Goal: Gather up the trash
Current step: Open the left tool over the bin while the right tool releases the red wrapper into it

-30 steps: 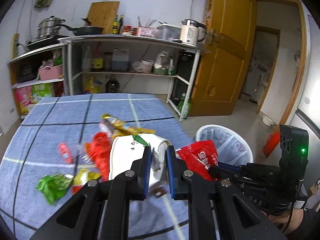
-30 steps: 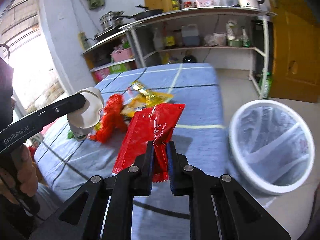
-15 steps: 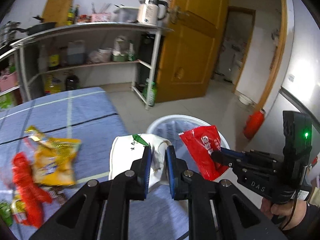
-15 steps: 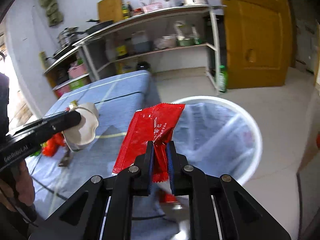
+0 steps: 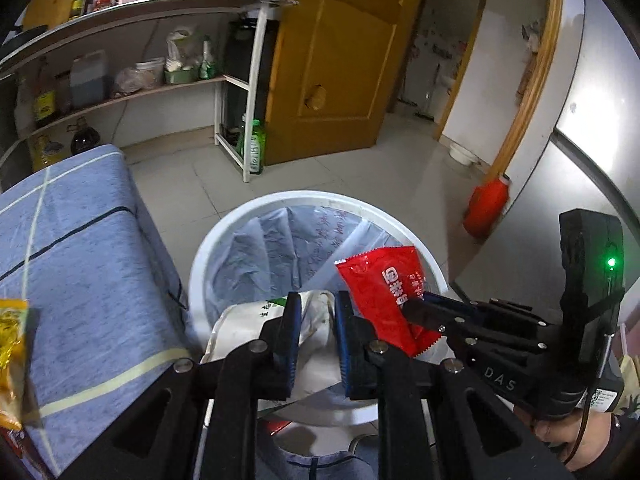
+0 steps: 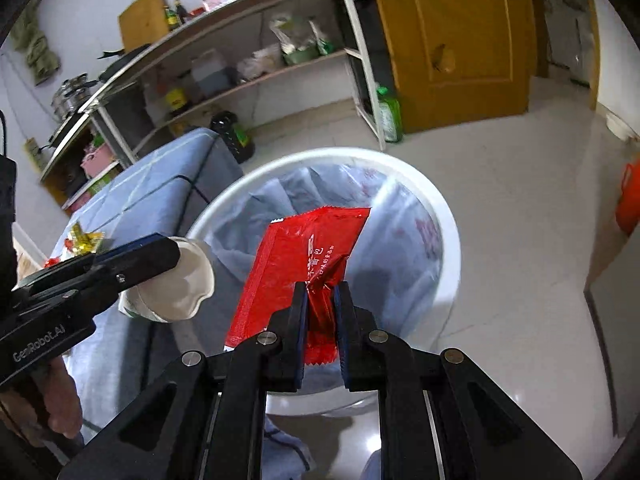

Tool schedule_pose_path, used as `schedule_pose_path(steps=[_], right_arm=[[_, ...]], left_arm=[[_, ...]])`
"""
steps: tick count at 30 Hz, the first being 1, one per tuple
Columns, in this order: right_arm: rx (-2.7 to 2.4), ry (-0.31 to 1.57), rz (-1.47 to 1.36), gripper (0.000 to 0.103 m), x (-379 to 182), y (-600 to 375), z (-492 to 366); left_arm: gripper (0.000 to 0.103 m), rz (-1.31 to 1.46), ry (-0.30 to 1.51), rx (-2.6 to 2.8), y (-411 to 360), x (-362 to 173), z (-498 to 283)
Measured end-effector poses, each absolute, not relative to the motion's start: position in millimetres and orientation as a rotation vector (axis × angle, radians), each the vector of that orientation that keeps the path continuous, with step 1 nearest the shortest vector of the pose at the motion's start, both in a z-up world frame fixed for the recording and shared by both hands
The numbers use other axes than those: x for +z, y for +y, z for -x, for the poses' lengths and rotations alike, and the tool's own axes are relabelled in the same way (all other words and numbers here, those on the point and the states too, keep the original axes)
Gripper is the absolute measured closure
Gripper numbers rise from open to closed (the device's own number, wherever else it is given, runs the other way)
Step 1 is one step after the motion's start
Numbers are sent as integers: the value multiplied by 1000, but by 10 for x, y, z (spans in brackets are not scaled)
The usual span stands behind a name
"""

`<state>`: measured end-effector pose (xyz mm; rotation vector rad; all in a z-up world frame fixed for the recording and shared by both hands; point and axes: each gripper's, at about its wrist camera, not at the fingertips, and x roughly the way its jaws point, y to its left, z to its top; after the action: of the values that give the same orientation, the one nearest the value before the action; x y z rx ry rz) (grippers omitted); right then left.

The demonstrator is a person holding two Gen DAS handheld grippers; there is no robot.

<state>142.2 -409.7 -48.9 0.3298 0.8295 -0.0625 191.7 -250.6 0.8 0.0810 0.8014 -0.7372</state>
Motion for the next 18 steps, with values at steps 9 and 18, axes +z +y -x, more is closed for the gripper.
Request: schedule_pose_path(steps=[9, 18], right_arm=[[-103, 822, -327, 73, -497, -4134, -1382], [-77, 713, -309, 71, -223, -4034, -1222]], left_arm=[[70, -76, 815, -750, -2486, -44, -1943], [68, -44, 773, -726, -2271, 79, -1833]])
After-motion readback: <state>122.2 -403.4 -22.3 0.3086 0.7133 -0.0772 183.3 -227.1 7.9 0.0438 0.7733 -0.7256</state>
